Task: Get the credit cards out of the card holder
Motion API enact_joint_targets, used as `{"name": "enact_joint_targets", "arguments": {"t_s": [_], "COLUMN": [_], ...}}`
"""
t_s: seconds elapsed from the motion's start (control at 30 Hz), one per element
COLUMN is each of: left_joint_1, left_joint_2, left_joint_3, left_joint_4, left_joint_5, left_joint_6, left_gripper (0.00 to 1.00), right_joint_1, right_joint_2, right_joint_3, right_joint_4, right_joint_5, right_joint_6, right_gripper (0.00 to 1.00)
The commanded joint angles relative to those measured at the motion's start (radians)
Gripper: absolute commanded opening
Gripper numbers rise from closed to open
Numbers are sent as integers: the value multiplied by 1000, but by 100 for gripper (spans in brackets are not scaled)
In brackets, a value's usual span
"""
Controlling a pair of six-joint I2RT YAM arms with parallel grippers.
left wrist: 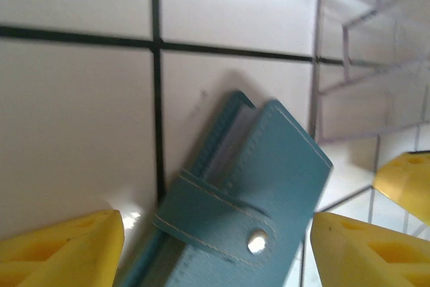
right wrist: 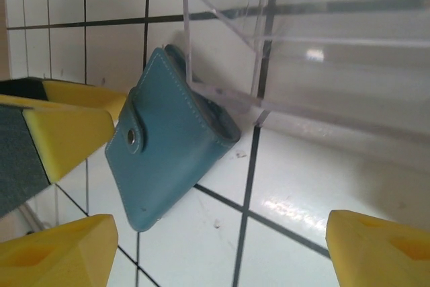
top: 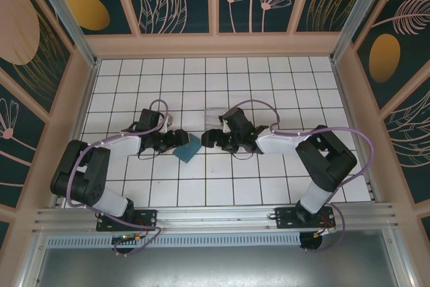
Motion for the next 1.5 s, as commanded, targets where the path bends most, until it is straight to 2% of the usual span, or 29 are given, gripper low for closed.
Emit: {"name": "enact_joint_targets", "arguments": {"t_s": [0.0,0.37,0.53,0.73,0.97,1.17,1.47], "left_joint_1": [-18,-30,-30,-30,-30,-30,-30], "left_joint_2": [-14,-57,-71,-57,-65,-91,-381], "left_joint_3": [-56,-131,-116,-106,-111,-94,22], "left_joint_4": [-22,14,6,25,41,17,-7], "left_joint_5": [101,178,111,114,127,102,-39], "left_joint_6": [-34,-91,-96,-108,-111,-104,-114], "left_gripper": [72,63,59,54,42,39,46], "right_joint_1": [27,75,77,89,107,109,109], "right_joint_2": [13,109,156,215,244,220,13], "right_joint_3": [-21,22,67,144,185,185,116], "right_joint_4": [57,67,60,32,60,56,50], "right_joint_5": [-33,2,5,-13,-50,-36,66], "right_joint_6": [133,268,255,220,203,196,135], "right_gripper": [79,68,59,48,36,15,10]}}
